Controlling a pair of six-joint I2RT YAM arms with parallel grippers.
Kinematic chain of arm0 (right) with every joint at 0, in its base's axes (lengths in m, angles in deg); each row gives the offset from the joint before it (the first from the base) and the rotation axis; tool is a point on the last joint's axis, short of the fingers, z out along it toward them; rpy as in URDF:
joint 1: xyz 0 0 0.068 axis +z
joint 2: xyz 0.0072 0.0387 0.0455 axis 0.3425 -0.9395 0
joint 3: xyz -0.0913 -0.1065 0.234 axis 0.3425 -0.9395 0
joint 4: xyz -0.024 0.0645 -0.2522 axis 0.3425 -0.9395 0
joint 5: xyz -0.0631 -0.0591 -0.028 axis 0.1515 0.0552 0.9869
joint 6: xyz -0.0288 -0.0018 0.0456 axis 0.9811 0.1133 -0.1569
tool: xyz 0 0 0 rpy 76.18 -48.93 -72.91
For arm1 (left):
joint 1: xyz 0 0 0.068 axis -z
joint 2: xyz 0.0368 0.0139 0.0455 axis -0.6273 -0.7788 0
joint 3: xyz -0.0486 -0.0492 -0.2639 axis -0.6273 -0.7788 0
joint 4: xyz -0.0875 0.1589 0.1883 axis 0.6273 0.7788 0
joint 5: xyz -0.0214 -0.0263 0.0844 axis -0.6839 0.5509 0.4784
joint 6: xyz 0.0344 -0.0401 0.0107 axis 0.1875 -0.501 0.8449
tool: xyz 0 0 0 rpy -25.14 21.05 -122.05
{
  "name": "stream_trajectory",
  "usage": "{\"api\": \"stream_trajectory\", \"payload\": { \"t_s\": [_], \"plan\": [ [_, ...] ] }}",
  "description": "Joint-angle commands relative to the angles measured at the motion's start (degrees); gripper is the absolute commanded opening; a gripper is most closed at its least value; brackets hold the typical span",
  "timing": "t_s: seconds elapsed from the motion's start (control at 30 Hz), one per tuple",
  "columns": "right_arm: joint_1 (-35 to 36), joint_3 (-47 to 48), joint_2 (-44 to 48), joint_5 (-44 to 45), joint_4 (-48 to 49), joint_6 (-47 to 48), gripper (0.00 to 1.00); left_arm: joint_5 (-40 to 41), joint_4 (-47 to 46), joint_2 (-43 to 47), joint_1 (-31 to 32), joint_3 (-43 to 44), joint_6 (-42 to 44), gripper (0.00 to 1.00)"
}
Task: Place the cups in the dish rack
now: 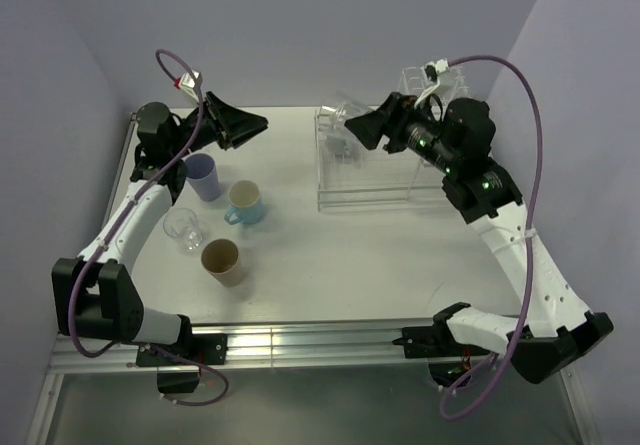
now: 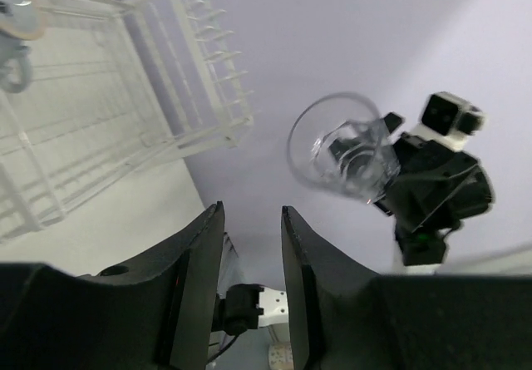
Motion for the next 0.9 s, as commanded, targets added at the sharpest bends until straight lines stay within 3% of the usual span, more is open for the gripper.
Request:
{"api": "stream_trajectory", "payload": {
  "t_s": [0.0,0.13,0.17,0.53,0.87],
  "plan": [
    [-0.6,11.8,-7.4,18.0,-11.1,7.6,0.0,2.3,9.0,3.3,-1.3,2.4,8.2,0.39],
    [-0.7,21.2,-18.4,28.6,-19.9,10.7,0.0,4.9,17.2,5.3,-1.4,4.1,13.1,0.39],
    [-0.8,26.3,-25.1,33.3,-22.5,11.7,0.0,5.9,20.5,6.3,-1.4,4.8,15.1,0.4],
    [-2.4,47.2,-49.3,42.2,-30.1,12.2,0.0,6.4,28.5,9.6,-1.6,4.5,20.7,0.39],
    [-4.2,49.5,-55.8,44.3,-32.0,10.4,0.0,4.6,26.6,10.1,-1.6,2.0,20.4,0.4]
  ]
}}
